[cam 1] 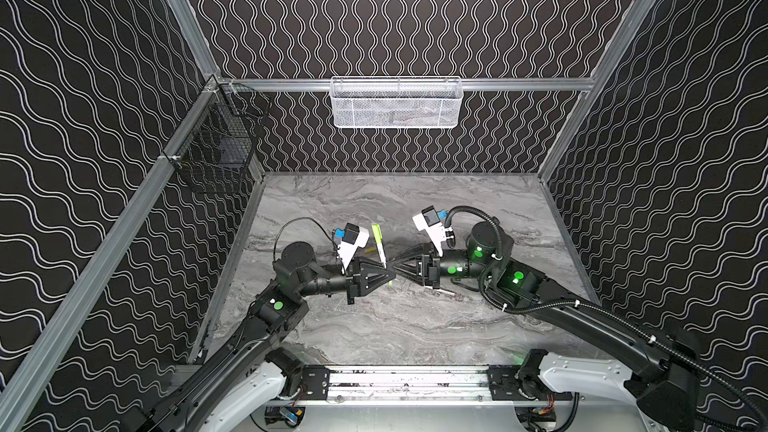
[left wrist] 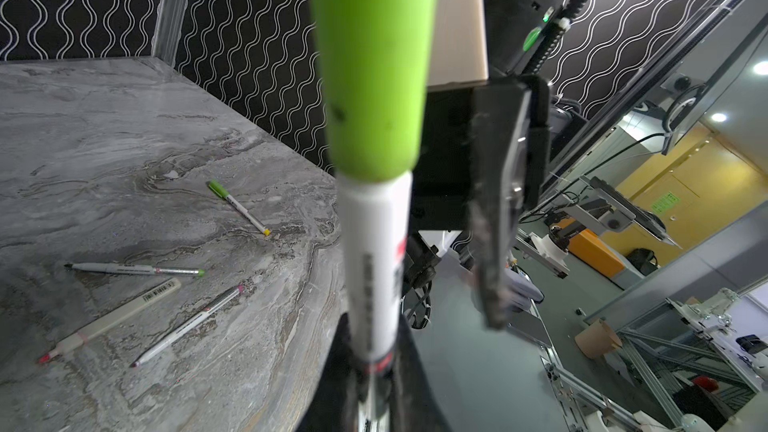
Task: Insert the pens into the pen caps
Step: 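Open the left gripper off the green cap while the right gripper holds the marker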
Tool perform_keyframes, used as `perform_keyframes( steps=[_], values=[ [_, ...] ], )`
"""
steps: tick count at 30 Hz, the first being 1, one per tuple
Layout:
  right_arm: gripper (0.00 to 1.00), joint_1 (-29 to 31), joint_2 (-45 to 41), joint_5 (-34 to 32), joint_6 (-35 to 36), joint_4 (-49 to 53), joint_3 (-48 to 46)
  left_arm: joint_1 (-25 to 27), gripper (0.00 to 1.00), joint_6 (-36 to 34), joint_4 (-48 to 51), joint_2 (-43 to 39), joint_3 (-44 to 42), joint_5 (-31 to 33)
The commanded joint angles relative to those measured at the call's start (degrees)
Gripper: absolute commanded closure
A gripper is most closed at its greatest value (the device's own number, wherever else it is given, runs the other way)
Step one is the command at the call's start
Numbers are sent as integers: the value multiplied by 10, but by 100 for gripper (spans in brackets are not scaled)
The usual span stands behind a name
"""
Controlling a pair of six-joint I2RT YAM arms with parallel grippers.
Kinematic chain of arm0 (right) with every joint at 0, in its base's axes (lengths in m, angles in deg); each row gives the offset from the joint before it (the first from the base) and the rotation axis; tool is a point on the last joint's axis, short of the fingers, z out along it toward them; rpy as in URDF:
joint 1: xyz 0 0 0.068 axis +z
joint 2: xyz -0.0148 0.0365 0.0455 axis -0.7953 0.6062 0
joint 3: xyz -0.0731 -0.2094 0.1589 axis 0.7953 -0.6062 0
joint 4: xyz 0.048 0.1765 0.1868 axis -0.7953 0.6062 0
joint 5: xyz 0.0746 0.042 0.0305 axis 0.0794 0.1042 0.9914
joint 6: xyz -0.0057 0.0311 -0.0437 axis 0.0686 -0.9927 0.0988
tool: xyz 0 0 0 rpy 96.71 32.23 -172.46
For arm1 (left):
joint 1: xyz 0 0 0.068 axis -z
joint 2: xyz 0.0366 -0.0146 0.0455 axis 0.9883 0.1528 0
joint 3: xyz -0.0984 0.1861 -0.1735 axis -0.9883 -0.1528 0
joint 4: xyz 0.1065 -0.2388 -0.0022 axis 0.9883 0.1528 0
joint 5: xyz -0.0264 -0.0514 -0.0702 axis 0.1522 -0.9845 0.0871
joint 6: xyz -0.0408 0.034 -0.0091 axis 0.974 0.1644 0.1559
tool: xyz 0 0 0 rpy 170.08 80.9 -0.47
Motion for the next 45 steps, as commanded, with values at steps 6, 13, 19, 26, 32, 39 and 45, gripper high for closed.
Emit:
perform_keyframes(
  steps=[6, 13, 19, 26, 32, 39, 45],
  values=[
    [38, -61, -37, 32, 19, 62, 22, 9, 100, -86, 121, 13, 49, -44],
    [37, -79, -5, 90, 55, 101, 94, 26, 100, -170, 242, 42, 86, -50],
    [41, -79, 27, 112, 57, 92, 109, 37, 100, -180, 254, 43, 88, -51],
    [51, -74, 47, 130, 51, 69, 109, 41, 100, -184, 259, 40, 89, -50],
    [59, -55, 59, 125, 52, 61, 105, 41, 100, -185, 257, 43, 91, -48],
    [80, -50, 60, 110, 50, 61, 93, 42, 100, -187, 262, 40, 91, -41],
    [100, -49, 56, 107, 43, 62, 81, 41, 100, -184, 254, 31, 92, -15]
  ],
)
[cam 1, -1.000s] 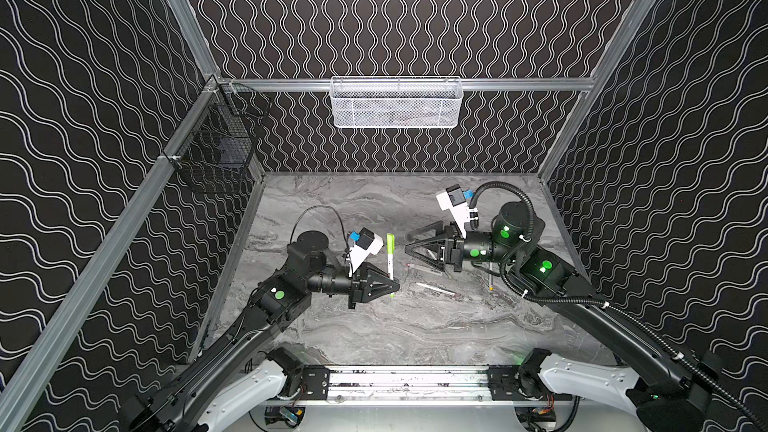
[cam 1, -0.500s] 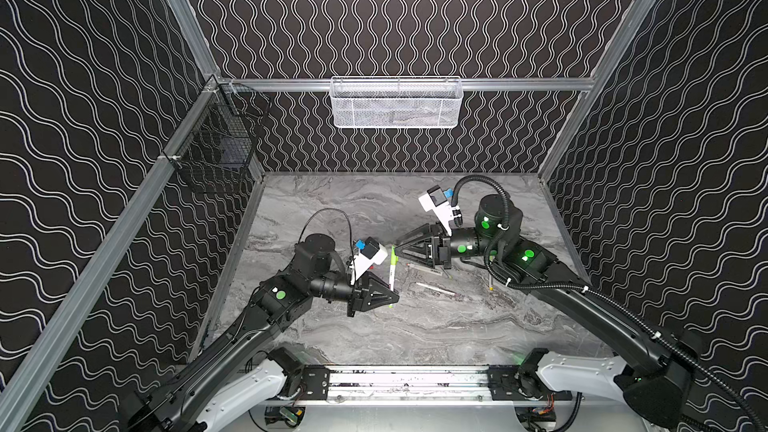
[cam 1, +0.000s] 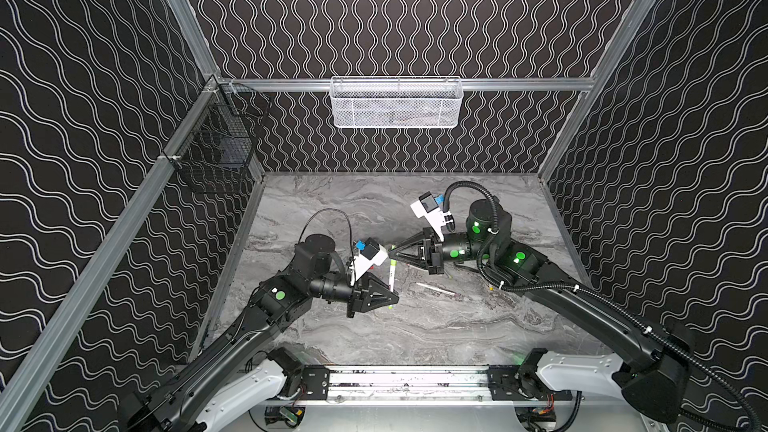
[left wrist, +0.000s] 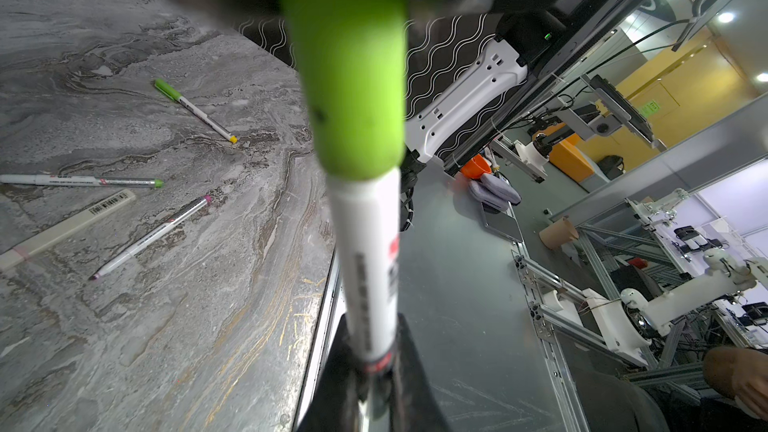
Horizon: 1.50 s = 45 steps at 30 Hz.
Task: Insert the pens into the pen caps
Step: 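Open the left gripper off the green cap while the right gripper holds the marker, then set the capped marker down with the right gripper while the left gripper withdraws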
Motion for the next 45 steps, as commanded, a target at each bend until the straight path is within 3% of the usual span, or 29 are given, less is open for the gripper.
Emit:
perform_keyframes(
  steps=[1, 7, 14, 27, 37, 45],
  values=[
    [100, 3, -3, 7, -19, -14, -9, 1, 100, -8, -32, -6, 4, 32],
    [100, 31, -4, -18, -28, -22, -35, 0, 100, 7, -83, -24, 0, 72],
    [100, 80, -6, -92, -5, 11, -80, 0, 100, 10, -112, -19, 24, 79],
    [100, 120, -6, -111, -38, -54, -174, 0, 100, 13, -169, -20, 85, 111],
    [100, 185, -12, -318, -141, -32, -159, -1, 100, 30, -222, -33, 64, 166],
    [100, 200, -4, -322, -142, -58, -165, -1, 100, 35, -228, -44, 54, 168]
  ],
)
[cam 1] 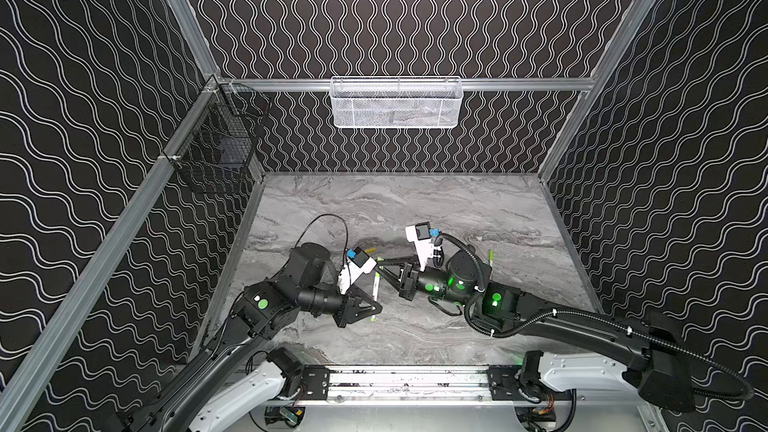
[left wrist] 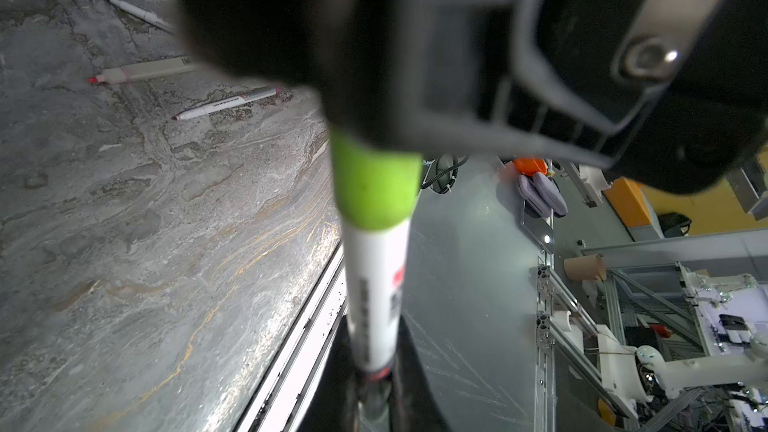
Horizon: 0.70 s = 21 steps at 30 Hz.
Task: Insert the pens into the pen caps
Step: 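Set the capped marker down with the right gripper while the left gripper withdraws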
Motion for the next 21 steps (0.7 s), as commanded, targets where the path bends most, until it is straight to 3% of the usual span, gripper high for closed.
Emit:
perform_keyframes(
  steps=[1, 10, 11, 14, 16, 19, 21],
  values=[
    [100, 11, 7, 83, -13, 132, -7, -4, 100, 0, -453, -2, 8, 26],
    [100, -5, -10, 82, 27, 134, 16, -4, 100, 2, -440, -1, 7, -4],
    [100, -13, -14, 81, 36, 140, 23, -4, 95, -1, -435, 0, 7, -8],
    [100, -47, -30, 92, 51, 153, 34, -4, 52, -11, -400, -8, 6, -8],
    [100, -85, -46, 104, 57, 168, 35, -4, 33, -19, -362, -16, 8, -1],
    [100, -154, -78, 114, 76, 215, 32, -5, 18, -53, -282, -32, 22, 6],
    [100, -193, -96, 113, 92, 247, 27, -4, 2, -67, -242, -44, 27, 8]
  ],
)
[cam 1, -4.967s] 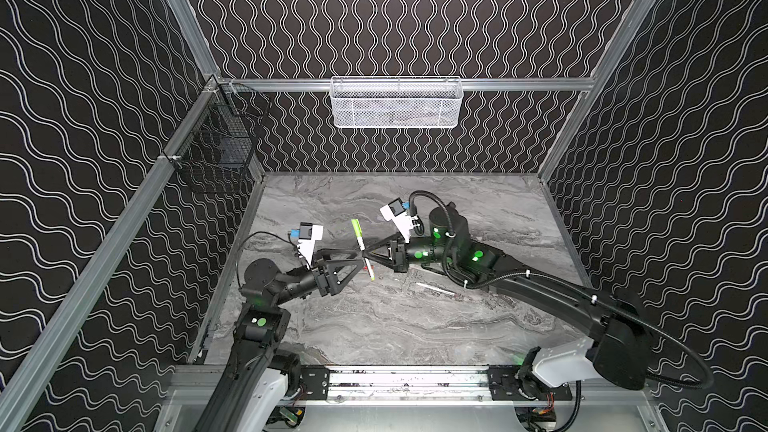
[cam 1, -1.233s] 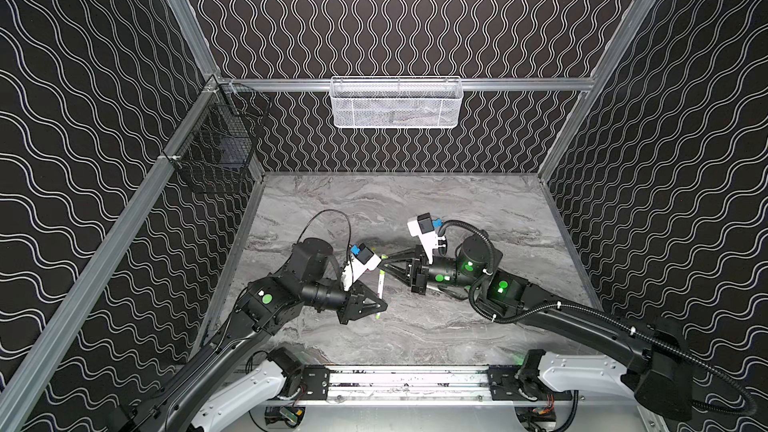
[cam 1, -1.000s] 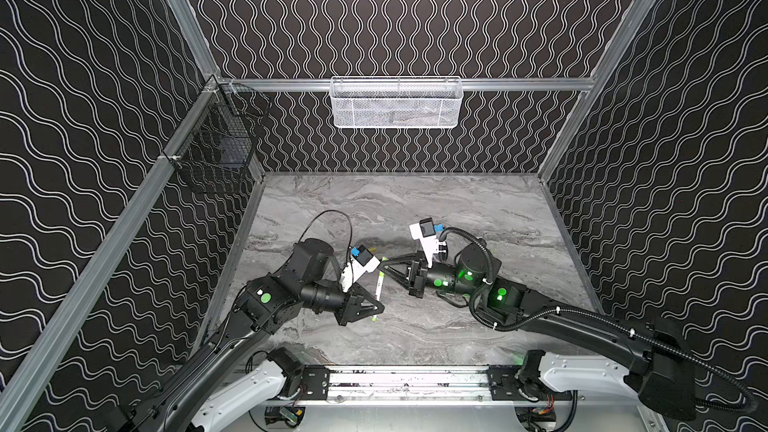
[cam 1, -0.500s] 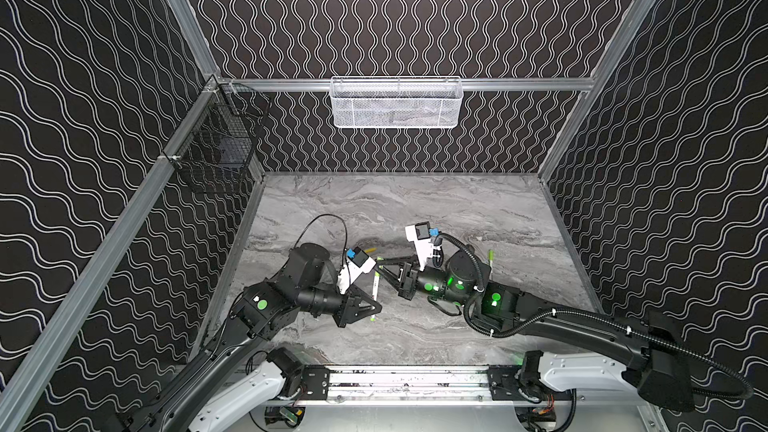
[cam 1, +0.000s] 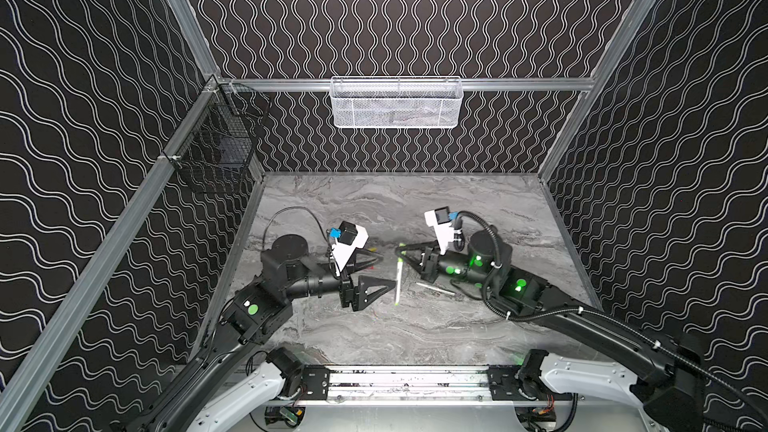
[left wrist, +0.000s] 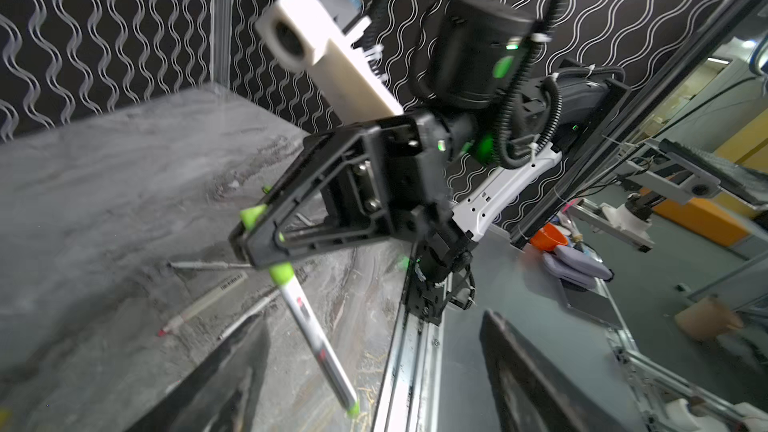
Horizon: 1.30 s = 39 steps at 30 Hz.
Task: Insert the pens into the pen caps
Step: 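Set the capped marker down with the right gripper while the left gripper withdraws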
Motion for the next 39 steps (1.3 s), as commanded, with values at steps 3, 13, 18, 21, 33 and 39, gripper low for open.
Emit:
perform_keyframes(
  steps=[3, 13, 18, 21, 33, 39],
  values=[
    [100, -89, -16, 20, 61, 144, 5, 1, 1, -50, 58, -31, 11, 19],
    [100, -262, 209, -146, 186, 422, 137, 0, 1, -72, 131, -64, 23, 58],
    [100, -327, 315, -171, 217, 456, 175, 0, 1, -73, 138, -74, 20, 70],
    [100, -354, 358, -173, 228, 457, 185, 0, 1, -77, 145, -77, 19, 76],
    [77, -364, 419, -220, 234, 485, 204, 0, 1, -78, 131, -71, 3, 82],
    [67, -364, 411, -233, 234, 497, 202, 0, 1, -76, 118, -70, -5, 92]
  ],
)
